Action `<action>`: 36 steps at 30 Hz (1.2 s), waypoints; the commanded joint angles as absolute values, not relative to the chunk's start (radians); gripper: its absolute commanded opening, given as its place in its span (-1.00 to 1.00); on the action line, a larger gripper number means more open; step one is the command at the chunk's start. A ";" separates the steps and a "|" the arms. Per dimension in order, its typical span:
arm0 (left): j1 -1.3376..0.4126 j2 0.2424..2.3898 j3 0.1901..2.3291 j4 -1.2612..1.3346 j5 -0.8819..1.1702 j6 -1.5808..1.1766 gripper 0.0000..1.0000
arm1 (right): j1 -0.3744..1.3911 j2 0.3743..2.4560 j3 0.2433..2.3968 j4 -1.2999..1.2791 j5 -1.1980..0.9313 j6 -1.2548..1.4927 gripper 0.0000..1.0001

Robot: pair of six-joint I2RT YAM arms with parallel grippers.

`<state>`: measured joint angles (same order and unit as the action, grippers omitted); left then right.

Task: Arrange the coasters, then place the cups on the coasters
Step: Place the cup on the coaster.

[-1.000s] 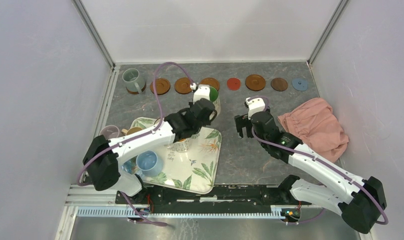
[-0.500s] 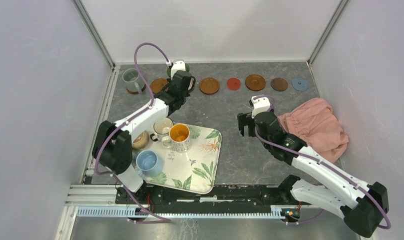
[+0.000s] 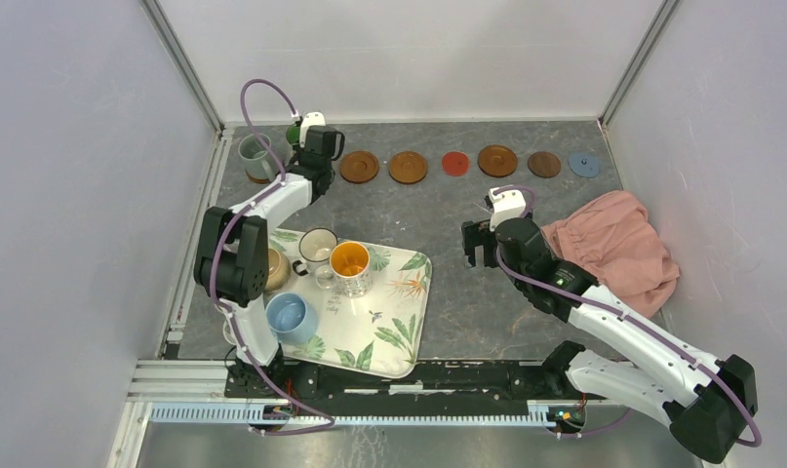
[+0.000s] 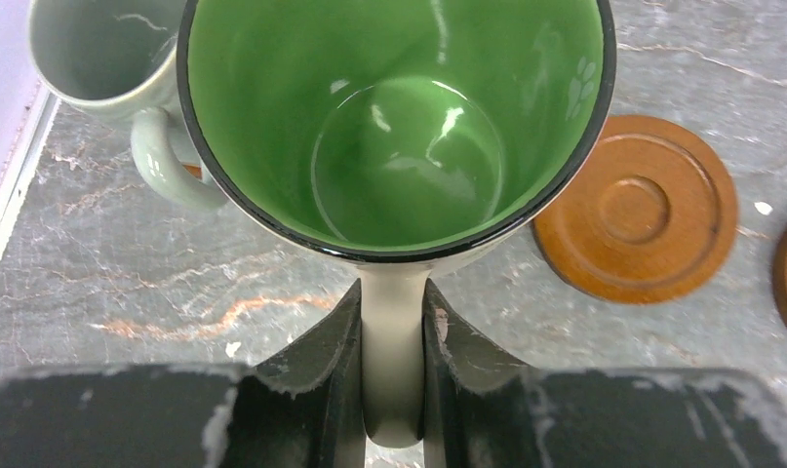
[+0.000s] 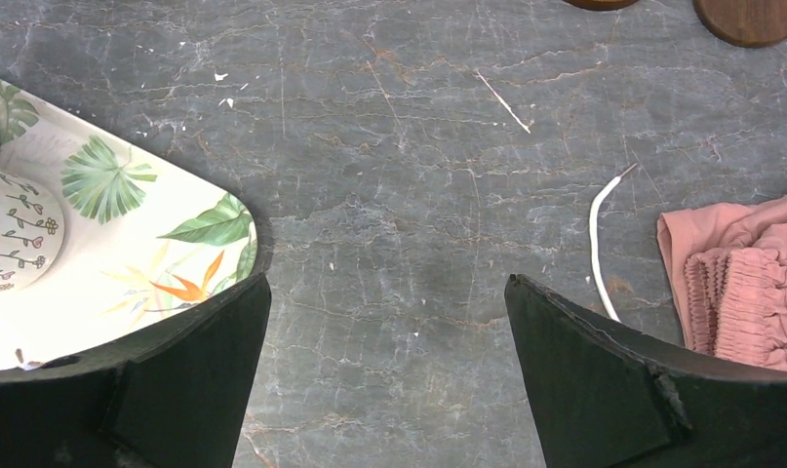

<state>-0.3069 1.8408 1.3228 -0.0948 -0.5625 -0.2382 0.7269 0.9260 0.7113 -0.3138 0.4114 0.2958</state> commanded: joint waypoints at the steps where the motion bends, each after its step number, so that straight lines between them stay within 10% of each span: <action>1: -0.267 1.848 1.443 0.118 -0.561 -0.163 -0.95 | 0.733 0.910 0.740 -0.298 0.404 0.304 0.96; 36: -0.212 1.974 1.433 0.120 -0.489 -0.161 -0.96 | 0.732 0.940 0.726 -0.278 0.388 0.281 0.96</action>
<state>-0.2138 2.0029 1.4277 -0.0479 -0.4648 -0.1825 0.7269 0.9382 0.7113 -0.3096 0.3927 0.2901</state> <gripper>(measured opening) 0.280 0.982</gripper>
